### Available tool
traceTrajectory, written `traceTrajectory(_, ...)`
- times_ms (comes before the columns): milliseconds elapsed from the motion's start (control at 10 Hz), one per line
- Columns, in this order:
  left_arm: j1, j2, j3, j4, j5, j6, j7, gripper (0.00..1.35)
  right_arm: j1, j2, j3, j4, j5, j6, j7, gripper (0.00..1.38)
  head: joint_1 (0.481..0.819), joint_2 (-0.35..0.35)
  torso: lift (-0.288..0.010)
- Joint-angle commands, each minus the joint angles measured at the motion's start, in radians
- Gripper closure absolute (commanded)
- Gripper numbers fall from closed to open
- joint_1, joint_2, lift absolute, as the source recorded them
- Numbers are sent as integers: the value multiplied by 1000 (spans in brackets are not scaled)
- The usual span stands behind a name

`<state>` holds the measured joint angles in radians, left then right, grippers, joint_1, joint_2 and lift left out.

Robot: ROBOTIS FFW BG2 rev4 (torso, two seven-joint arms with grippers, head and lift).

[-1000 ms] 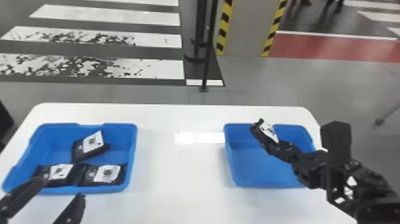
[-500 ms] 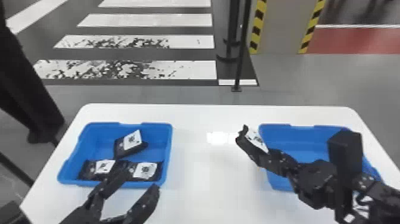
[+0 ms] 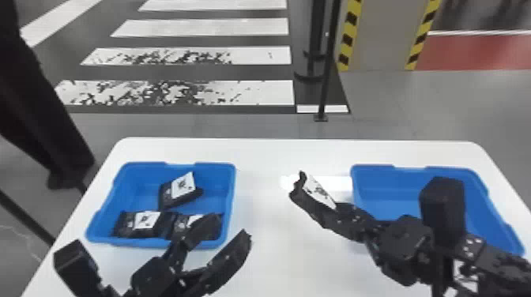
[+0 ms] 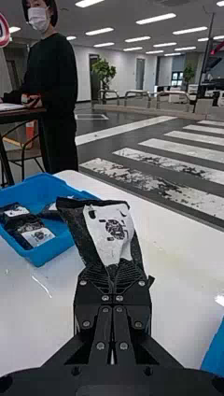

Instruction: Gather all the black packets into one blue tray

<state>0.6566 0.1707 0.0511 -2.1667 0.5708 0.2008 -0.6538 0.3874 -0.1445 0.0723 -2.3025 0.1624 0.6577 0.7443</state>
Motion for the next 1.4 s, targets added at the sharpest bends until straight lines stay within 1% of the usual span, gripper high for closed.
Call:
traceTrajectory(0,-65,10,-59,70,63,0,-6,288,0,-6,31,-8,11,0,7,1283,695,41,-110)
traceTrajectory(200,-136,12,-97,109,71,-22,-7,288,0,-12,71,-11,9,0,17,1283,695,28,-110)
traceTrajectory(500,-217,10,-135,209,87,-34,-6,294,5,-20,105,-35,11,0,29,1285,695,43,-110)
traceTrajectory(600,-232,10,-149,239,101,-41,-6,360,3,-20,111,-40,13,0,30,1285,695,48,-110)
traceTrajectory(800,-259,10,-177,285,109,-46,-6,848,3,-20,117,-43,15,0,35,1283,695,47,-110)
traceTrajectory(900,-266,10,-185,293,101,-100,-6,1064,0,-21,119,-38,17,0,37,1283,695,43,-110)
traceTrajectory(1000,-266,10,-189,293,87,-159,2,1202,0,-21,119,-35,19,2,40,1283,695,41,-110)
traceTrajectory(1100,-269,12,-189,293,73,-179,2,1207,0,-21,119,-35,19,2,41,1285,695,46,-110)
traceTrajectory(1200,-271,12,-187,293,57,-223,3,1207,0,-20,119,-33,19,2,43,1283,695,49,-110)
traceTrajectory(1300,-274,12,-181,293,39,-235,2,1207,-2,-21,119,-30,15,2,44,1282,695,55,-110)
